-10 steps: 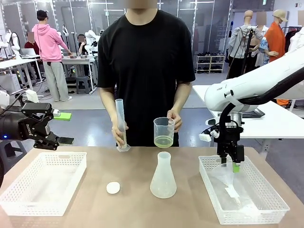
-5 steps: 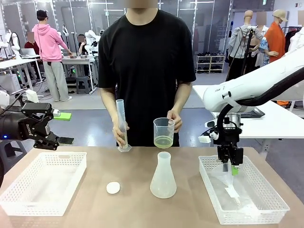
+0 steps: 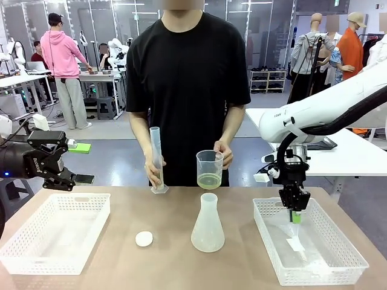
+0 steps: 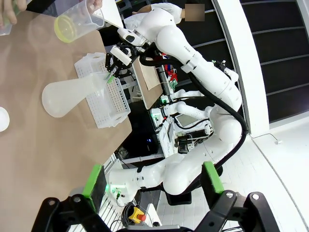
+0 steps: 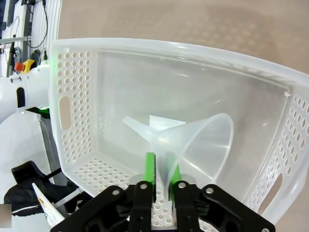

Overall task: Prepare the solutions needed for the experiment.
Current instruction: Pick up the Plastic Funnel and insert it into the Big flask.

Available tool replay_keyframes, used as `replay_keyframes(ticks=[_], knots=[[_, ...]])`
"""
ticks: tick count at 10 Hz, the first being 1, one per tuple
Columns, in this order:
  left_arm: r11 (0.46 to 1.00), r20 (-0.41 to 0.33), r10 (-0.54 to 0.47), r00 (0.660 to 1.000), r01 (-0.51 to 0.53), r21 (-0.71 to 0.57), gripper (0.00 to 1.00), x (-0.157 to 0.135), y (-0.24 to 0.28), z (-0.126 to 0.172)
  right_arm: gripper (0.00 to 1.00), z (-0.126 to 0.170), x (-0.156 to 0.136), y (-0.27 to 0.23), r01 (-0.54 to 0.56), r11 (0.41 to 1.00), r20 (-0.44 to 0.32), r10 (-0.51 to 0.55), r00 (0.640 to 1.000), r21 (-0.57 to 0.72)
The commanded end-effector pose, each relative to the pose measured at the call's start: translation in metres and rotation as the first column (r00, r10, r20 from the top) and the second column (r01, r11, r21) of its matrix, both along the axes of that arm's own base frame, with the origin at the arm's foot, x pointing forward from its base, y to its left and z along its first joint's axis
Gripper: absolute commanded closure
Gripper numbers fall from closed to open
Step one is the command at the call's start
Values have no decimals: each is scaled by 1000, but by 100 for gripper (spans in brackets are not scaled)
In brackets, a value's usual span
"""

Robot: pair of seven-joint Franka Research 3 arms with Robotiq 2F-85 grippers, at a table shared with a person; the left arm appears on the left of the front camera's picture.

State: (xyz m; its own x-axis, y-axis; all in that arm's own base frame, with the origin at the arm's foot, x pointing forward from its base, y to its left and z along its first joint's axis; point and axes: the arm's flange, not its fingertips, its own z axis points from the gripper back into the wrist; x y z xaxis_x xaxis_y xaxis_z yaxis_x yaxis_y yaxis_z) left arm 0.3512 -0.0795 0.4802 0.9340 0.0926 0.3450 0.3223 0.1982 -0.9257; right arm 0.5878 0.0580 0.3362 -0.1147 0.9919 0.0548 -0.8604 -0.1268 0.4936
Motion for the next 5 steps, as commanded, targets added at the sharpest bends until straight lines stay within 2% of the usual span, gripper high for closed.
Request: replay_keyframes(ticks=[1,4,5], knots=[[1000,-9,2,1000,-3,-28,0,1,-3,2,100,2,7,3,-7,1000,-9,7,1000,-23],[1000,-9,2,1000,-3,-28,0,1,-3,2,100,5,2,6,2,1000,7,-2,1000,-14],[1000,-9,2,1000,-3,-28,0,1,-3,2,100,16,-7,8,26,999,28,-25,999,-25]])
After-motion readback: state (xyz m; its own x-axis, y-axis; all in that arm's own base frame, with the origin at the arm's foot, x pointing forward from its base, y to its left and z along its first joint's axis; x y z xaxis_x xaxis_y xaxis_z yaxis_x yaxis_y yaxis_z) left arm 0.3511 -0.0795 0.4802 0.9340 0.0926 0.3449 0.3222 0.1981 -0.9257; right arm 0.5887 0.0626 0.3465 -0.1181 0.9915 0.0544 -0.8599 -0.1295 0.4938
